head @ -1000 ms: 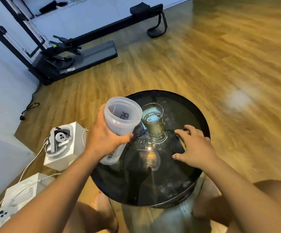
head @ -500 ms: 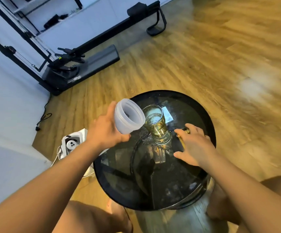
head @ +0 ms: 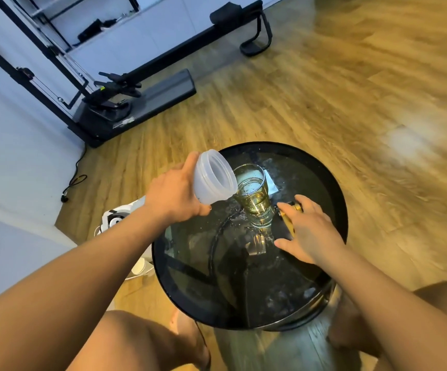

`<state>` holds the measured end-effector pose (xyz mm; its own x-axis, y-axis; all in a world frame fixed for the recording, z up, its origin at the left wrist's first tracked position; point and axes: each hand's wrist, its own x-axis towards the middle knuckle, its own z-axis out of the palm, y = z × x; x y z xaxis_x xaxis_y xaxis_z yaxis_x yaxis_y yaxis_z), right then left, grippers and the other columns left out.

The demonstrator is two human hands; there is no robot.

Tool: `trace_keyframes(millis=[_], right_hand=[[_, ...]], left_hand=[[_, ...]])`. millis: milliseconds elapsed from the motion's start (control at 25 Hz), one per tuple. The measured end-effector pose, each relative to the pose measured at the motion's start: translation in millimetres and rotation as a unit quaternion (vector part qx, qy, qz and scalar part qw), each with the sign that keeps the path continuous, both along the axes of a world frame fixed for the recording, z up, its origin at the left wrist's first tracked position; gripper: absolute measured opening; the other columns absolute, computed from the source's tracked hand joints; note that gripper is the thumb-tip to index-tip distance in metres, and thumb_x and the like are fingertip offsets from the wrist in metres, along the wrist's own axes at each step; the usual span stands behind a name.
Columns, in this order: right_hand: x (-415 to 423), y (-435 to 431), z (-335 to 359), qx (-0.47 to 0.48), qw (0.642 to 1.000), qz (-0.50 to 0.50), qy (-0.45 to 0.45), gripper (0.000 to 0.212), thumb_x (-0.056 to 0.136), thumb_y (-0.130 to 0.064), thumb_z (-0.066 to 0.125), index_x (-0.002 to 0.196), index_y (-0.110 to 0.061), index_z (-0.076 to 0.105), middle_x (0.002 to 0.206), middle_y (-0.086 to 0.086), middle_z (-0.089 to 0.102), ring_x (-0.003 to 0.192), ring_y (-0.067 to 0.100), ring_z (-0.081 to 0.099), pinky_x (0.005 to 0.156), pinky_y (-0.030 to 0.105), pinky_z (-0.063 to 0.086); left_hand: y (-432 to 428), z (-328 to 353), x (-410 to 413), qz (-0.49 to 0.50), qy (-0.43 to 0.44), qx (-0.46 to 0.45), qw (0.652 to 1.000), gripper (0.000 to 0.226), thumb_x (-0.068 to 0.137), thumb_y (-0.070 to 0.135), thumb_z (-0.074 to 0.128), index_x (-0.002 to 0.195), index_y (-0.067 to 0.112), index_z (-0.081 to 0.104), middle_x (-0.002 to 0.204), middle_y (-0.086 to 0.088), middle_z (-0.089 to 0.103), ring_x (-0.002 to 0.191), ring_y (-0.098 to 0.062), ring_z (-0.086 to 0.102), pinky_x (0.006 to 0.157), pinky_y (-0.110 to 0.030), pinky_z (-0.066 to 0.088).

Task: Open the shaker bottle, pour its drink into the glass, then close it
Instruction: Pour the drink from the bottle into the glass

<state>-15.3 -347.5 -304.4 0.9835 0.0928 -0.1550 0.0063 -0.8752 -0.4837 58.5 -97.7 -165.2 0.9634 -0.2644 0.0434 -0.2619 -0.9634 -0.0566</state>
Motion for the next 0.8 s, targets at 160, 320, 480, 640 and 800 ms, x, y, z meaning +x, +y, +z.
trace_keyframes(millis=[160,320,480,640,800], right_hand=[[-0.2,1.5,-0.9,0.007,1.000,-0.003,-0.014,0.088,0.077,-0.059,0.068,0.149,-0.034,0.025,0.157,0.007,0.017,0.144,0.030,0.014,0.115,0.046,0.025],[0.6,0.6,-2.7,0.007,1.000,-0.007,-0.012,0.088,0.076,-0.060,0.068,0.148,-0.035,0.025,0.157,0.007,0.018,0.144,0.029,0.015,0.115,0.047,0.025],[1.8,1.4,-3.4,0.010,1.000,-0.008,-0.009,0.088,0.076,-0.060,0.068,0.148,-0.036,0.025,0.157,0.006,0.019,0.144,0.029,0.014,0.115,0.047,0.025],[2.2,1.3,-4.5,0.014,1.000,-0.011,-0.010,0.089,0.075,-0.060,0.069,0.149,-0.036,0.025,0.157,0.005,0.020,0.144,0.029,0.014,0.115,0.046,0.027],[2.7,1.1,-5.3,0.015,1.000,-0.011,-0.012,0.089,0.075,-0.060,0.069,0.148,-0.036,0.025,0.156,0.005,0.021,0.144,0.028,0.015,0.114,0.045,0.027]], left_hand=[[3.0,-0.3,1.0,-0.011,-0.010,0.013,1.000,0.111,0.049,0.045,0.089,0.139,0.035,0.025,0.097,0.008,0.051,0.075,-0.023,0.051,0.062,-0.034,0.039],[4.6,-0.4,1.4,-0.013,-0.009,0.021,1.000,0.115,0.050,0.046,0.089,0.142,0.035,0.023,0.099,0.007,0.049,0.077,-0.022,0.050,0.064,-0.035,0.039],[5.8,1.4,2.1,-0.012,-0.009,0.018,1.000,0.113,0.051,0.046,0.089,0.142,0.034,0.023,0.099,0.007,0.053,0.079,-0.022,0.051,0.065,-0.035,0.039],[5.1,3.6,2.5,-0.013,-0.011,0.011,1.000,0.112,0.051,0.045,0.088,0.141,0.033,0.023,0.098,0.007,0.052,0.077,-0.023,0.051,0.065,-0.036,0.039],[5.0,4.8,2.4,-0.016,-0.010,0.019,1.000,0.115,0.052,0.046,0.087,0.144,0.032,0.020,0.101,0.006,0.051,0.079,-0.023,0.051,0.067,-0.036,0.041]])
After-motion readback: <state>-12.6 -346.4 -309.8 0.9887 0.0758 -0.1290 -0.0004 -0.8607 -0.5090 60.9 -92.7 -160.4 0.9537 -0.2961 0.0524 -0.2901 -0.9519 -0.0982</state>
